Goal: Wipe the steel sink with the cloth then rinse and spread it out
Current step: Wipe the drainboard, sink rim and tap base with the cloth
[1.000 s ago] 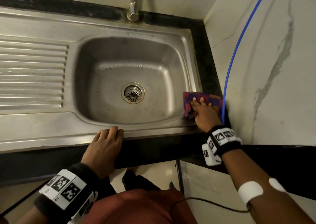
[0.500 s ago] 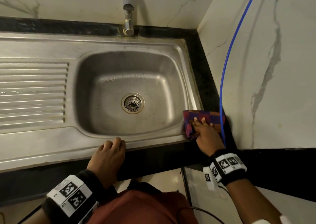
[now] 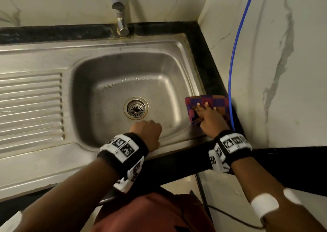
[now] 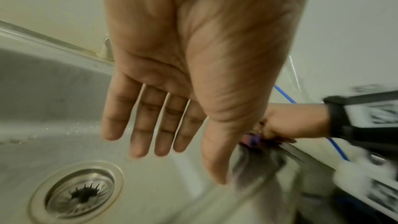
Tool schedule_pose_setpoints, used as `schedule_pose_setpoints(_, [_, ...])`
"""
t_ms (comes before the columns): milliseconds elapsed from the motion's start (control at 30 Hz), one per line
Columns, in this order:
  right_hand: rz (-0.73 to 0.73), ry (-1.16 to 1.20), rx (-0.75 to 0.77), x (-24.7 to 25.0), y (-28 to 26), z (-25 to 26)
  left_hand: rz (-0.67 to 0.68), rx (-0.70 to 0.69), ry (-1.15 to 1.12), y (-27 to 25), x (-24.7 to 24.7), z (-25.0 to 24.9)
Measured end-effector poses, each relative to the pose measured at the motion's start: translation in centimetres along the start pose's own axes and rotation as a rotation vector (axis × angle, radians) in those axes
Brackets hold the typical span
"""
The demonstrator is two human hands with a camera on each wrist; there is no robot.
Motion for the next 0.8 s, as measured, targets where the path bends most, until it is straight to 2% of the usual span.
schedule_pose_setpoints(167, [0.007,0.029,0.008,-0.8,-0.4,-0.5,-0.202,0.032,-0.045,6.4,6.9,3.6])
schedule_pose_setpoints(300, [0.002,-0.071,0.007,1.5,2.8,0.2,-0.371,0.126,-0.024,10.8,12.0,9.4])
schedule_pose_setpoints(367, [-0.019,-0.104,0.015,3.5,5.4,0.7,-0.399,0.19,-0.023,12.2,13.7,12.3])
schedule_pose_setpoints(500, [-0.059,-0.105,0.033,8.9,10.2,2.0,-0.427,0.298,-0.053,13.4,14.2,17.3])
schedule_pose_setpoints(633, [-0.05,-0.123,0.053,12.5,13.7,2.9,-0.444,0.269,-0.031,12.7,13.3,19.9])
schedule_pose_setpoints(800, [-0.096,-0.111,0.03,9.2,11.7,2.0,-0.574,0.341,-0.113,10.0,11.8,24.9])
Point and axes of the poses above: each hand's wrist, its own y-axis towards the middle knuckle, its own x-axis out of the back of the hand, z = x × y, the point moved 5 cm from there along y, towards the middle knuckle, and after that the axes turned 15 degrees about z, right-handed, at the moved point
